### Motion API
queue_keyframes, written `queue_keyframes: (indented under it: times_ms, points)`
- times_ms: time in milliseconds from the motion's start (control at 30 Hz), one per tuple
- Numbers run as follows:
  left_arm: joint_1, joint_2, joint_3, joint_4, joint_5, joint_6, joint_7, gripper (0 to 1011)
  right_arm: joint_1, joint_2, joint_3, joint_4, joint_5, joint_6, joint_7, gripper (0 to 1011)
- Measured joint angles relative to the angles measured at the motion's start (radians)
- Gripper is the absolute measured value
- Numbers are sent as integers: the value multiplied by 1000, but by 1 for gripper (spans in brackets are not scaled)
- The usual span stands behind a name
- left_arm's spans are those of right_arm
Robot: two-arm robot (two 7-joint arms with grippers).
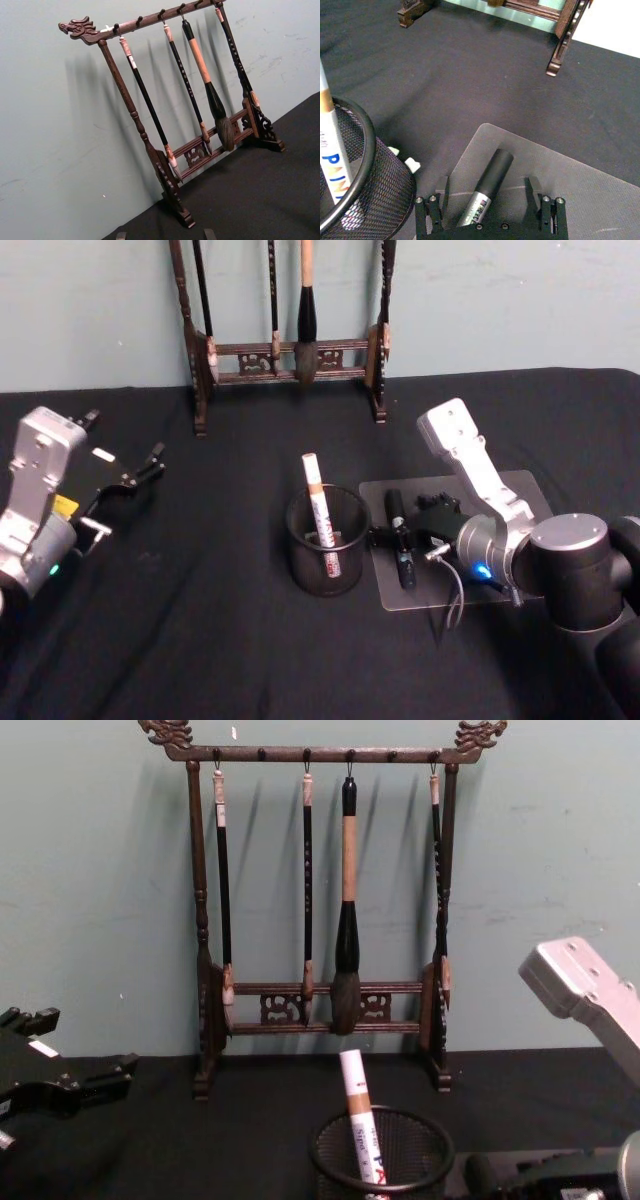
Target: Pick up the water-based marker from the table and place it into the pen holder.
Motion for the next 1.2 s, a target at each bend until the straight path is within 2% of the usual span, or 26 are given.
queue_keyframes:
  times_ms: [100,300,500,533,600,633,700,733,800,867,1000,1200]
  points:
    - [0,0,0,0,0,0,0,1001,0,0,0,0,1,0,0,1003]
    - [0,0,0,0,0,0,0,1001,0,1,-1,0,3,0,-1,904]
    - [0,0,0,0,0,0,0,1001,0,1,-1,-1,4,0,-1,744]
    - [0,0,0,0,0,0,0,1001,0,1,-1,-1,4,0,-1,685]
    - [0,0,0,0,0,0,0,1001,0,1,-1,-1,4,1,-1,650]
    - [0,0,0,0,0,0,0,1001,0,1,-1,-1,4,1,-1,593]
    - [0,0,0,0,0,0,0,1001,0,1,-1,-1,5,1,-1,543]
    - [0,0,0,0,0,0,0,1001,0,1,-1,-1,5,1,-1,482]
    - [0,0,0,0,0,0,0,1001,0,1,-1,-1,5,1,-1,448]
    - [0,0,0,0,0,0,0,1001,0,1,-1,-1,5,1,-1,359]
    - [0,0,0,0,0,0,0,1001,0,1,-1,-1,6,2,-1,253]
    - [0,0,0,0,0,0,0,1001,0,1,-1,-1,6,2,-1,237]
